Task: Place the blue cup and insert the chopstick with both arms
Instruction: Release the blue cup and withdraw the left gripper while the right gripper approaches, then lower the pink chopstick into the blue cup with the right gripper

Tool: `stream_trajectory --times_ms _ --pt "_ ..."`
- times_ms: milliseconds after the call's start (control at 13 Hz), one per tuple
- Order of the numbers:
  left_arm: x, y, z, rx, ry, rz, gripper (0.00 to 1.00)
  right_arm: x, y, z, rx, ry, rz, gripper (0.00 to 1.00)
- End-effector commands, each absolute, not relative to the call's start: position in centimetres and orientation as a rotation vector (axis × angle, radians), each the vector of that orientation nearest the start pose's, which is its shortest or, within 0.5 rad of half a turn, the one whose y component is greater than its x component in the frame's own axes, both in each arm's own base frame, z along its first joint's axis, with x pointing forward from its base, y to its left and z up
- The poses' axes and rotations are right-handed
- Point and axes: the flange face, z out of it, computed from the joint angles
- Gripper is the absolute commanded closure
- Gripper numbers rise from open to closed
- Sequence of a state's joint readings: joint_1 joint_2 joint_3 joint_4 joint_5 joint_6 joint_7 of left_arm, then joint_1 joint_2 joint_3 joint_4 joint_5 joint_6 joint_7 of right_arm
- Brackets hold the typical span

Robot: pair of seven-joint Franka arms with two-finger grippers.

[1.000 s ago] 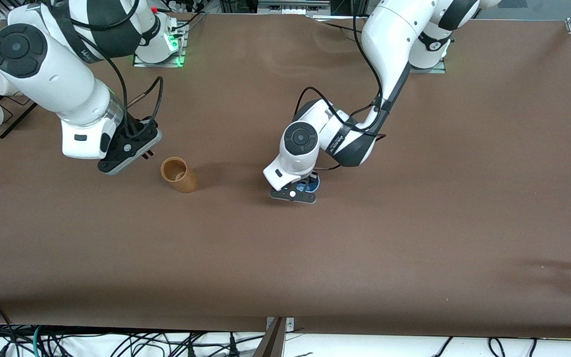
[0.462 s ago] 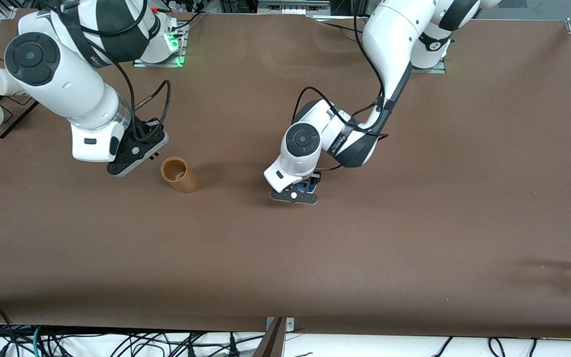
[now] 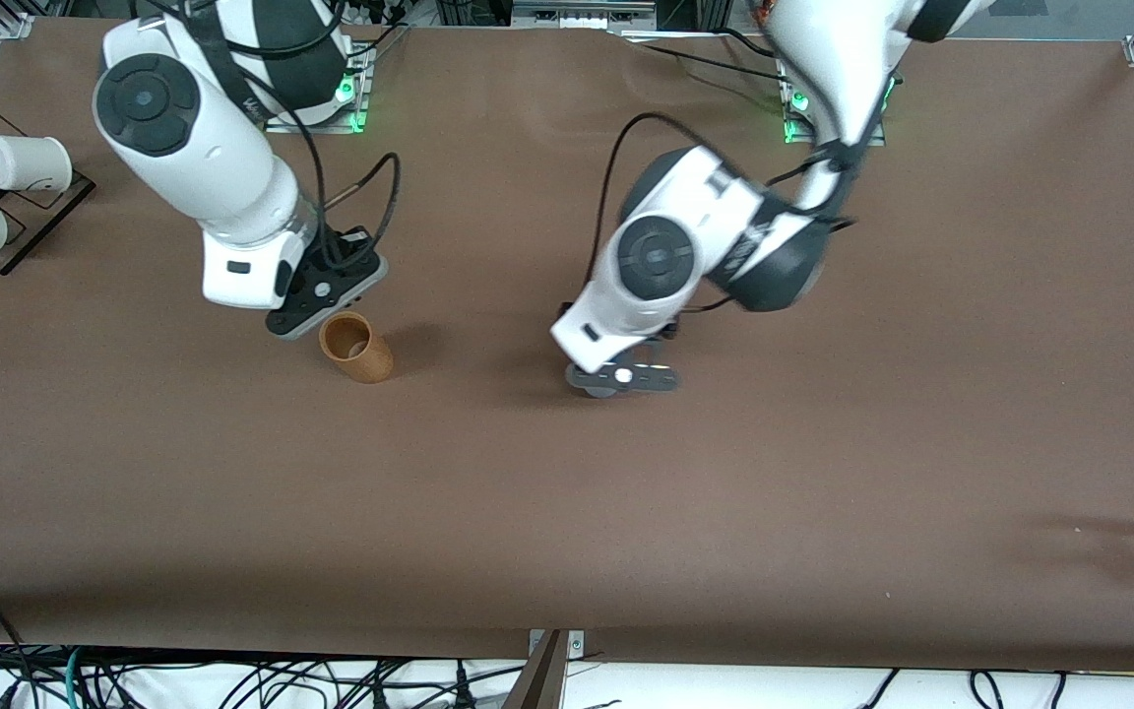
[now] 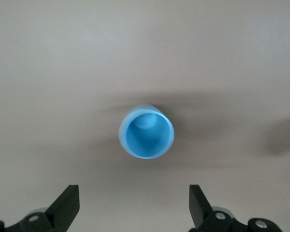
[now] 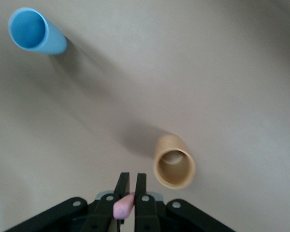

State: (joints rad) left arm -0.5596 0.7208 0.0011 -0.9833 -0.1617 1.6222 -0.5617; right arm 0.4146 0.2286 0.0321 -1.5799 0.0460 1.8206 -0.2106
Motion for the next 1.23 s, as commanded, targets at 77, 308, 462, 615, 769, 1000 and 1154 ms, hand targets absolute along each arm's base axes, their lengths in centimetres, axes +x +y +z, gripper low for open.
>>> stream_trajectory --times_ms 77,308,462,615,769,1000,1154 --pt "65.3 -25.9 52.8 -3.275 -0.013 0.201 0.0 56.8 35.2 50.7 -2.899 -0.837 -0.134 1.0" --pt "66.0 -13.7 56.9 -3.282 0.082 0.102 0.0 55.2 43.8 49.8 -2.873 -0.755 -0.22 1.0" --pt "65.5 -5.4 58.2 -3.287 0.105 0.073 0.0 55.1 47.7 49.0 -2.849 -0.71 -0.272 1.0" --pt "64.1 -0.2 59.6 -3.276 0.042 0.056 0.0 53.9 51.0 47.7 -2.83 -0.675 -0.321 1.0" --pt "62.4 1.8 60.9 -3.195 0.069 0.061 0.0 53.1 52.9 46.1 -2.834 -0.681 -0.361 1.0" --pt "59.2 2.4 61.1 -3.169 0.13 0.113 0.0 52.2 55.4 43.4 -2.86 -0.722 -0.439 1.0" --pt "56.7 2.3 60.8 -3.171 0.121 0.147 0.0 52.5 55.4 43.5 -2.859 -0.724 -0.448 1.0"
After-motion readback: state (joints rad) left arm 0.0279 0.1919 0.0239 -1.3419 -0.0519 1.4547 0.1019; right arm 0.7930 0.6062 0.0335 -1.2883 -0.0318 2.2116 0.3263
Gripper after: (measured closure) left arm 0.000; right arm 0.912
